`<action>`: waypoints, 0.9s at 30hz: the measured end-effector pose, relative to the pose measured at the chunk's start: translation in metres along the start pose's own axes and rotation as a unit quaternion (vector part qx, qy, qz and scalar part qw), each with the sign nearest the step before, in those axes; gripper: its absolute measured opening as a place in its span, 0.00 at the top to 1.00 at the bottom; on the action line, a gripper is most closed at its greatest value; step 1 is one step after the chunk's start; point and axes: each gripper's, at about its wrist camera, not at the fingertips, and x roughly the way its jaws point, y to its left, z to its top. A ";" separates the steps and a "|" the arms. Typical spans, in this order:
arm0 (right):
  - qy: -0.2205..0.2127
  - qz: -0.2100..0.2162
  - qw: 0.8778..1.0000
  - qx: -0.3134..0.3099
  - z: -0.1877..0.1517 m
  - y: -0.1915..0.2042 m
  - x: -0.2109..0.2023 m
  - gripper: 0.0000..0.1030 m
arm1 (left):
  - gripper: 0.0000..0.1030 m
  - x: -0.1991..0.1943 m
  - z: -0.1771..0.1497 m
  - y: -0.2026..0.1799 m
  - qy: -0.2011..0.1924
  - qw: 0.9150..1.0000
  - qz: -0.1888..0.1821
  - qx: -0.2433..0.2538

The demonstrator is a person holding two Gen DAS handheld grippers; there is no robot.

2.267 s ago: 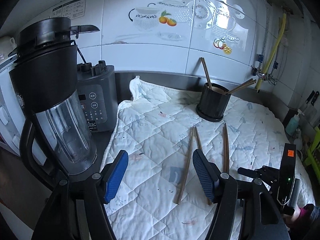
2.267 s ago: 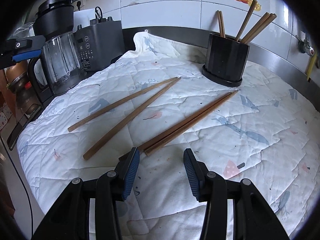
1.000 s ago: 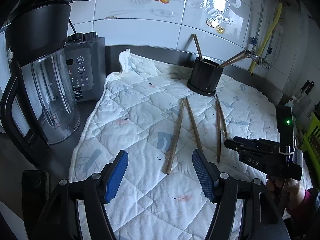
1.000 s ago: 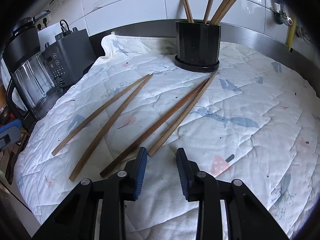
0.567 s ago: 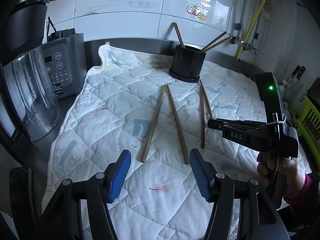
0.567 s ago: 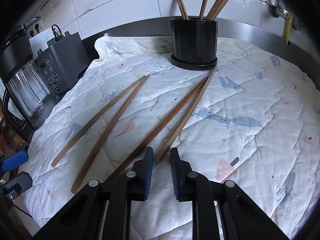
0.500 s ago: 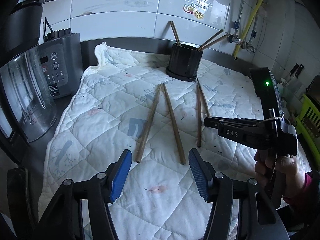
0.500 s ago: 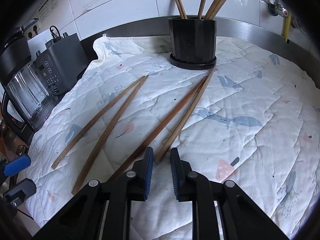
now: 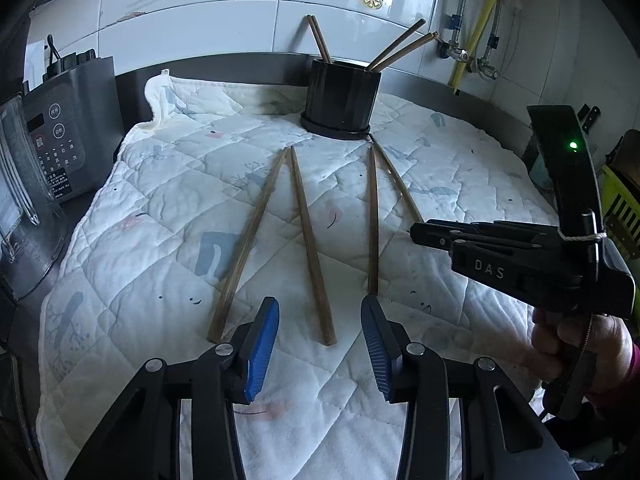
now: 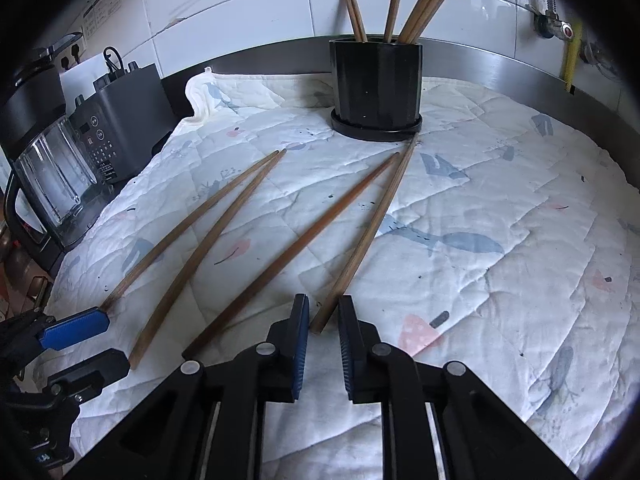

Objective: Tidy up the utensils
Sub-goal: 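Close the left gripper on a chopstick while the right gripper grasps another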

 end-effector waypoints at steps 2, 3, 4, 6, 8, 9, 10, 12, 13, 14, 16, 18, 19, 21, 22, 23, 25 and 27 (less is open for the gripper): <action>0.001 -0.002 1.000 -0.003 -0.004 -0.004 -0.005 0.85 | 0.60 0.007 0.002 -0.003 0.003 1.000 0.000 0.003; 0.001 -0.004 1.000 -0.006 -0.006 -0.006 -0.007 0.85 | 0.61 0.011 0.003 -0.005 0.004 1.000 0.002 0.005; 0.002 -0.007 1.000 -0.008 -0.008 -0.009 -0.008 0.85 | 0.65 0.014 0.005 -0.005 0.006 1.000 0.005 0.006; 0.002 -0.012 1.000 -0.012 -0.012 -0.014 -0.013 0.86 | 0.72 0.021 0.007 -0.004 0.008 1.000 0.008 0.005; 0.000 -0.019 1.000 -0.013 -0.015 -0.020 -0.017 0.87 | 0.76 0.027 0.008 -0.003 0.010 1.000 0.012 0.002; 0.001 -0.022 1.000 -0.013 -0.017 -0.023 -0.019 0.88 | 0.77 0.030 0.009 -0.003 0.012 1.000 0.014 0.003; 0.001 -0.024 1.000 -0.011 -0.018 -0.027 -0.020 0.88 | 0.77 0.032 0.009 -0.003 0.013 1.000 0.015 0.004; 0.001 -0.026 1.000 -0.007 -0.021 -0.033 -0.023 0.88 | 0.77 0.034 0.009 -0.004 0.009 1.000 0.019 0.007; 0.001 -0.025 1.000 -0.004 -0.022 -0.036 -0.023 0.88 | 0.77 0.036 0.010 -0.005 0.009 1.000 0.021 0.009; 0.001 -0.021 1.000 -0.001 -0.022 -0.038 -0.022 0.87 | 0.79 0.038 0.010 -0.007 0.007 1.000 0.028 0.012; -0.004 -0.024 1.000 -0.003 -0.021 -0.036 -0.021 0.88 | 0.83 0.041 0.011 -0.011 0.006 0.999 0.043 0.018; -0.010 -0.033 0.999 -0.011 -0.021 -0.033 -0.019 0.87 | 0.88 0.043 0.012 -0.015 0.007 0.998 0.056 0.025; -0.011 -0.035 0.999 -0.013 -0.020 -0.032 -0.018 0.87 | 0.91 0.043 0.013 -0.016 0.008 0.998 0.059 0.026; -0.013 -0.036 0.999 -0.015 -0.019 -0.031 -0.017 0.87 | 0.91 0.043 0.014 -0.014 0.010 0.998 0.056 0.021; -0.015 -0.036 0.999 -0.018 -0.019 -0.030 -0.016 0.87 | 0.92 0.042 0.015 -0.014 0.011 0.998 0.054 0.018; -0.016 -0.035 0.999 -0.019 -0.019 -0.031 -0.017 0.87 | 0.93 0.041 0.017 -0.013 0.012 0.998 0.053 0.017; -0.017 -0.032 0.999 -0.019 -0.020 -0.033 -0.020 0.87 | 0.94 0.035 0.020 -0.011 0.010 0.998 0.053 0.018; -0.025 -0.031 0.999 -0.019 -0.020 -0.035 -0.026 0.88 | 0.94 0.025 0.024 -0.009 0.002 0.998 0.053 0.021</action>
